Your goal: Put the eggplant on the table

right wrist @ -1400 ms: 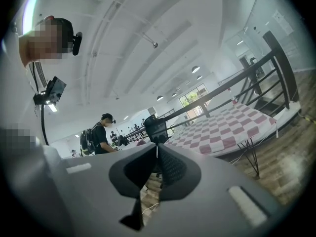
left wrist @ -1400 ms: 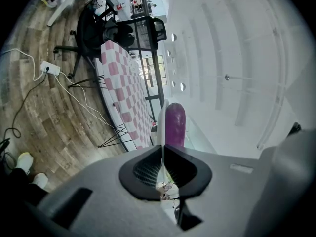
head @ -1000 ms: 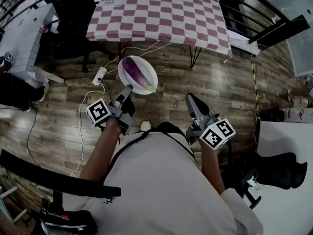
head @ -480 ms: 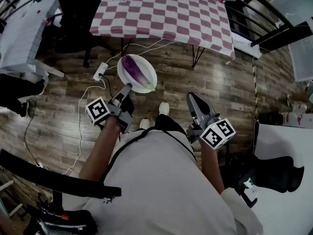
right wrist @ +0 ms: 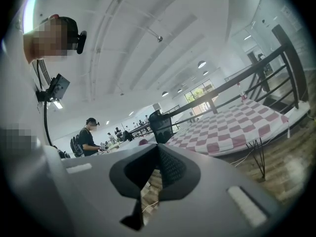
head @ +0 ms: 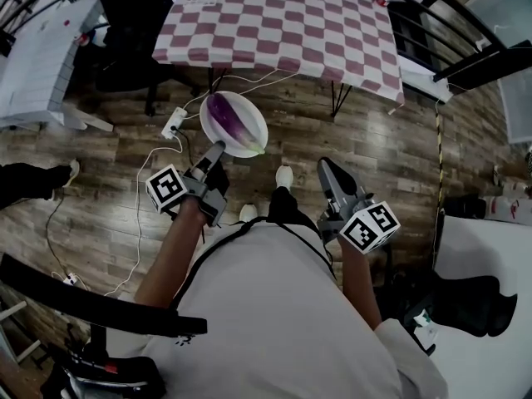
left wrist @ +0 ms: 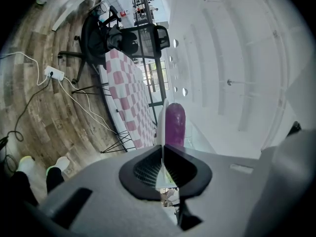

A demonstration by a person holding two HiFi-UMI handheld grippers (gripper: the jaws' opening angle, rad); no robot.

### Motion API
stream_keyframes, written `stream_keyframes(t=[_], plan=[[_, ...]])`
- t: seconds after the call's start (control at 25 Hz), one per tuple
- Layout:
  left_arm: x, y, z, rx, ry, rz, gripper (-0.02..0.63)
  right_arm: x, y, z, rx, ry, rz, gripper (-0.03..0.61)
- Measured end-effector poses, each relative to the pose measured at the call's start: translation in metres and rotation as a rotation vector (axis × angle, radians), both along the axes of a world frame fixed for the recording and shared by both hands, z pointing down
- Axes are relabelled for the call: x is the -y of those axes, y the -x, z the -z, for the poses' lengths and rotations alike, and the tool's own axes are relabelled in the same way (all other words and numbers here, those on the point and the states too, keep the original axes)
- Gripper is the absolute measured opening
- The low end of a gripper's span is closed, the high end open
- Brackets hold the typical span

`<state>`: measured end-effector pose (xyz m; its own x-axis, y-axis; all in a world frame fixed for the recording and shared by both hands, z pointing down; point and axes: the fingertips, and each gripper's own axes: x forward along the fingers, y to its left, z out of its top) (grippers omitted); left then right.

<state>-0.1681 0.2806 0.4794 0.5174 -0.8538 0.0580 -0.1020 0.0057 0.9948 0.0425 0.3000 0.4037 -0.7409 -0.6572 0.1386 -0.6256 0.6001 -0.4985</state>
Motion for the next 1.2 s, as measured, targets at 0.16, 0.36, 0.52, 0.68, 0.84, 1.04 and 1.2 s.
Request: stream_keyframes(t=[0.16,0.36,0.52,0.68,0.84,1.04,1.2], plan=[[0.021,-0.008,0.005,-0.018,-0.004,0.01,0.023,0.023,-0.006,-0.003,0.008,0.01,0.007,0.008],[0.046,-0.017,0.001,-0.012,0.002,0.013,0.023,0.052,-0.014,-0.009,0.013,0.022,0.019,0.008],[0.073,-0.022,0.001,-0.007,0.013,0.01,0.023,0.081,-0.016,-0.01,0.017,0.032,0.026,0.008],[0.105,-0.03,0.007,-0.006,0.006,0.008,0.023,0.11,-0.02,-0.008,0.02,0.035,0.039,0.008],[0.135,-0.043,0.015,-0.009,-0.007,0.016,0.023,0.139,-0.031,-0.002,0.025,0.03,0.05,0.008],[0.165,-0.062,0.021,-0.012,-0.017,0.032,0.023,0.172,-0.049,-0.001,0.024,0.025,0.07,0.008],[0.187,-0.076,0.018,-0.006,-0.004,0.045,0.023,0.197,-0.064,-0.002,0.027,0.026,0.083,0.008]])
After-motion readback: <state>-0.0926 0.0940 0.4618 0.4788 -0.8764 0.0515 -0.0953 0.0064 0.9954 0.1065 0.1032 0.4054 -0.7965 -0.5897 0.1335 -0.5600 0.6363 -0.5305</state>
